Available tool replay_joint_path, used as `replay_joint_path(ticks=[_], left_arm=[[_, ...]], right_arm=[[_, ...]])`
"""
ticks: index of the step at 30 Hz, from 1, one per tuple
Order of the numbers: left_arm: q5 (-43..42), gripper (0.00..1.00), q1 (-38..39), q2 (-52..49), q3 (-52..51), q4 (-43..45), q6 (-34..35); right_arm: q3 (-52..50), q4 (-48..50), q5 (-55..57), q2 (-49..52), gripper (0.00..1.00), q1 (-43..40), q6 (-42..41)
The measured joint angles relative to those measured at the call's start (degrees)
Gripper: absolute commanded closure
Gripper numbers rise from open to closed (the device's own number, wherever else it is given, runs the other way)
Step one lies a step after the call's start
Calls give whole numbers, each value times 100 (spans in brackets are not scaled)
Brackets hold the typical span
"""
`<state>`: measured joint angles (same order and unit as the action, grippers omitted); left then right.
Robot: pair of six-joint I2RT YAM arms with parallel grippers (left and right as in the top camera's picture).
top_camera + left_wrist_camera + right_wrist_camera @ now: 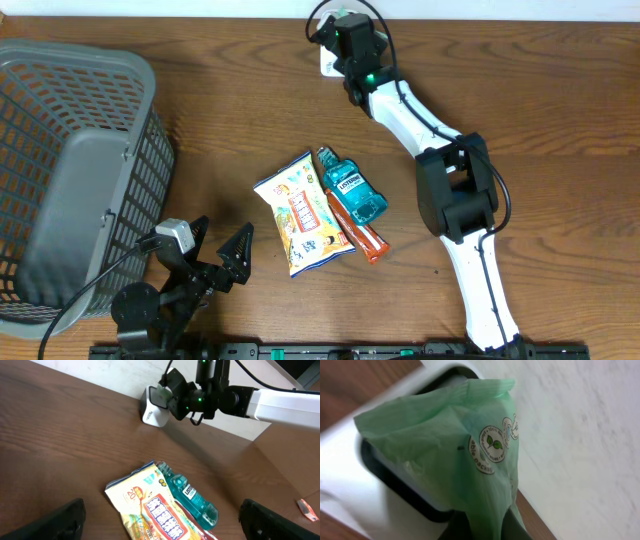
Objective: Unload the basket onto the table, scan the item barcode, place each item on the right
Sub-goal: 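Hold the wipes pack in front of the white scanner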
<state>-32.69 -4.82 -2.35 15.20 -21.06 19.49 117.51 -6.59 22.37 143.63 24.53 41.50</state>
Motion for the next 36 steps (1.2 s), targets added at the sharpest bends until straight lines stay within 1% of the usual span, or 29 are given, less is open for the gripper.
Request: replay_joint_path(ticks=[2,5,9,16,19,24,31,36], left_arm=[[2,2,0,0,0,0,0],[2,2,0,-2,0,0,0],[0,2,0,0,0,0,0],[2,2,0,0,0,0,0],[2,2,0,0,0,0,0],[2,2,0,-2,0,0,0],[0,2,0,-2,0,0,0],[2,2,0,0,0,0,0]], right_arm=[[0,0,-55,0,99,28,7],[2,24,-37,0,99,46,105],[4,46,149,2,99,26,428],[9,87,275,22,96,-66,1029],[9,90,280,37,96,-116,1172],[9,111,269,55,95,-149,1257],[90,479,295,264,96,-144,1303],[140,680,411,372,99,-140,1392]])
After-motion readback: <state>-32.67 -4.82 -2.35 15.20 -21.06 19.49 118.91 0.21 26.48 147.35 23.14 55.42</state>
